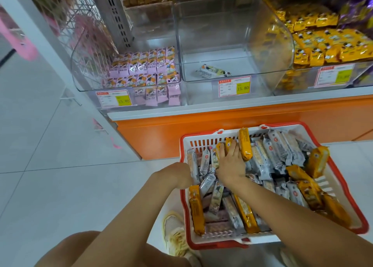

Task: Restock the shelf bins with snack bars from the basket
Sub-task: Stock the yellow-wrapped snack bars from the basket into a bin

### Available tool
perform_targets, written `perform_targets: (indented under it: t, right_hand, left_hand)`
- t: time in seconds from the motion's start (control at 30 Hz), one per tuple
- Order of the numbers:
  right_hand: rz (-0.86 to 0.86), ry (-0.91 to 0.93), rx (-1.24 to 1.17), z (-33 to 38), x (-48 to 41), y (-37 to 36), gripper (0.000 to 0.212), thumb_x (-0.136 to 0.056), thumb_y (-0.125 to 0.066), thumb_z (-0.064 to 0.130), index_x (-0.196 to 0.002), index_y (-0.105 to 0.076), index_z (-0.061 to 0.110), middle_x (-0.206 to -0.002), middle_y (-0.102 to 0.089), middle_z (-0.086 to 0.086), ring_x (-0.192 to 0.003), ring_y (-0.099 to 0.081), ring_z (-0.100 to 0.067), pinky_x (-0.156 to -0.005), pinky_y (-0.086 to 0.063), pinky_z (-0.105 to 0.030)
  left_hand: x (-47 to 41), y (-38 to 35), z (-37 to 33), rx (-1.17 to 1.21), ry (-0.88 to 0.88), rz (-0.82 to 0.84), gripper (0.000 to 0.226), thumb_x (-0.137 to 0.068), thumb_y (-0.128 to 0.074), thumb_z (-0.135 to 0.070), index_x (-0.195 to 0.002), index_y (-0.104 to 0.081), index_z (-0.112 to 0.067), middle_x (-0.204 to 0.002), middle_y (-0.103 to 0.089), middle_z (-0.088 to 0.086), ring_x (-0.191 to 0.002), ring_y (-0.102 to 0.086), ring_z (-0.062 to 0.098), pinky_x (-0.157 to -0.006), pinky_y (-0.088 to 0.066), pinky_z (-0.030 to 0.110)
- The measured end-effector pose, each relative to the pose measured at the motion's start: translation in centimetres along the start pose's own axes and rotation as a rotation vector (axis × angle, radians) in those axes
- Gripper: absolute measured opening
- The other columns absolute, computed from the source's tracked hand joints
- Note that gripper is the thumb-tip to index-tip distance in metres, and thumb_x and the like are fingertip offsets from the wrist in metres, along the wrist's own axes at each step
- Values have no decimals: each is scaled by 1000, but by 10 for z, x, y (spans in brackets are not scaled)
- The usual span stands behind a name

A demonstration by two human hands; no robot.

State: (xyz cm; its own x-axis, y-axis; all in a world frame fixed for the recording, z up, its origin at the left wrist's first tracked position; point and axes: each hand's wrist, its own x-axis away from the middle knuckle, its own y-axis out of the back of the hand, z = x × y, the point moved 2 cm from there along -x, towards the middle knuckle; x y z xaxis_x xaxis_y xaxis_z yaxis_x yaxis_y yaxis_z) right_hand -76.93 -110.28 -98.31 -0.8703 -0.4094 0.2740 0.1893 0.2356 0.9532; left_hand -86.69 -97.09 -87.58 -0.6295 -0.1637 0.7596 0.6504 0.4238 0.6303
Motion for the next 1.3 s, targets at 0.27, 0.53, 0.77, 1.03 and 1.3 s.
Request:
perform_targets:
  t: [0.27,0.53,0.77,1.03,1.3]
  right_hand:
    - [-154,122,-100,-8,15,-2,91,-43,-90,21,-126,-55,10,-130,-47,-30,-113,-52,-50,-83,-53,-51]
    - [-267,124,-388,-14,20,-7,93,-63,-85,14,-142,-38,-2,-136,-43,-25,-122,-44,-41,-99,-45,-45]
    - [-130,121,-423,-14,26,-12,80,-87,-66,19,-151,-18,18,-152,-17,-18,-134,-29,-34,-98,-46,-39]
    - [22,7,-1320,-30,45,29,63,-82,-71,12,-137,-44,27,-128,-48,4,-112,-52,-17,-94,-48,-37]
    - [1138,60,-2557,-59,99,89,56,-70,-77,19,-120,-64,-2,-126,-56,-29,-94,-63,-36,-69,-54,-35]
  left_hand:
    - [1,2,-4,-17,0,-10,36,-99,-41,-23,-65,-38,-12,-67,-35,1,-57,-34,12,-50,-27,22]
    - [0,0,-5,-30,10,-22,37,-98,-44,-25,-64,-40,-12,-67,-37,1,-57,-36,11,-50,-28,21]
    - [-2,0,-5,-28,2,-17,36,-98,-44,-25,-64,-39,-13,-66,-35,1,-57,-35,12,-51,-28,22]
    - [9,22,-9,54,-55,-151,38,-98,-43,-43,-111,-58,-10,-91,-53,-5,-89,-53,18,-69,-41,22]
    - [34,56,-36,770,-398,-238,64,-81,-58,-54,-136,-49,-21,-120,-62,2,-96,-66,14,-78,-57,25]
